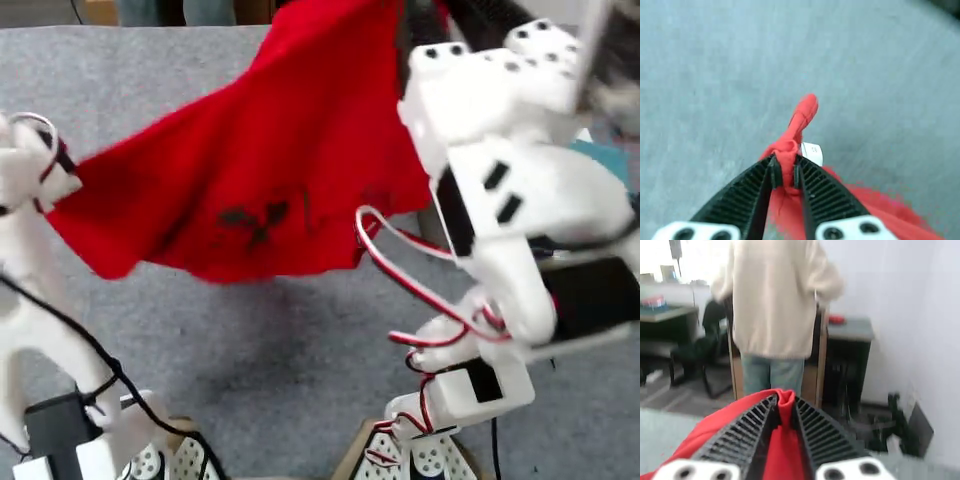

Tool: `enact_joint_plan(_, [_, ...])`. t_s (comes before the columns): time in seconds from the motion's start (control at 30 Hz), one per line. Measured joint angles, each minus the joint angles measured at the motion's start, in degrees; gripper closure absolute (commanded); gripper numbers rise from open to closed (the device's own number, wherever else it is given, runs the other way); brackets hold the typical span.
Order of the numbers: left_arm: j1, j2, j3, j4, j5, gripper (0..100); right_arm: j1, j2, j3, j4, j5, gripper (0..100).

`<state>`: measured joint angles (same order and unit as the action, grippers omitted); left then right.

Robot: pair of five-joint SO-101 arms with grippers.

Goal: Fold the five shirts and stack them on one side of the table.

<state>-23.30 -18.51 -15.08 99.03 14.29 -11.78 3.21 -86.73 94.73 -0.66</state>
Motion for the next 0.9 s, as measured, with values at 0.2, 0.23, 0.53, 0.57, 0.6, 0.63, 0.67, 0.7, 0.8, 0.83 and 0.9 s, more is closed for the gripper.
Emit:
enact_joint_plan(0.2, [0.09, 0.09, 23.74, -10.99, -4.92, 96, 0.00, 0.00, 11.87, 2.73, 0.18, 98.4])
enact_joint_plan(0.23, [0.00, 0.18, 26.81, -12.22, -5.63, 93, 0.18, 0.00, 13.80, 2.73, 0.26, 98.4])
enact_joint_plan(0.53, [0.88, 0.70, 36.22, -15.65, -7.03, 71, -5.27, 0.09, 41.85, 0.62, 15.38, 98.4])
enact_joint_plan(0.57, [0.97, 1.23, 36.84, -16.18, -7.03, 72, -5.27, 0.09, 45.54, -1.14, 15.65, 98.4])
enact_joint_plan(0.6, [0.97, 1.93, 37.27, -16.62, -7.03, 72, -5.10, 0.09, 48.97, -3.34, 15.91, 98.4])
enact_joint_plan(0.63, [0.97, 2.73, 37.63, -17.05, -7.03, 73, -5.10, 0.09, 52.57, -5.63, 16.09, 98.4])
enact_joint_plan(0.67, [0.97, 3.60, 37.80, -17.32, -7.03, 73, -5.01, 0.09, 56.18, -8.18, 16.26, 98.4])
enact_joint_plan(0.7, [0.97, 4.48, 37.80, -17.49, -7.03, 73, -4.75, 0.09, 59.78, -10.99, 16.35, 98.4])
enact_joint_plan(0.8, [0.53, 6.95, 37.80, -17.49, -7.03, 73, -3.87, 0.09, 71.03, -19.08, 16.26, 97.8])
enact_joint_plan(0.83, [-0.18, 7.74, 37.80, -17.49, -7.03, 73, -3.78, 0.18, 74.64, -21.45, 16.26, 96.6])
enact_joint_plan(0.9, [-2.20, 8.88, 37.80, -17.49, -7.03, 73, -3.78, 0.18, 81.93, -24.88, 16.26, 89.3])
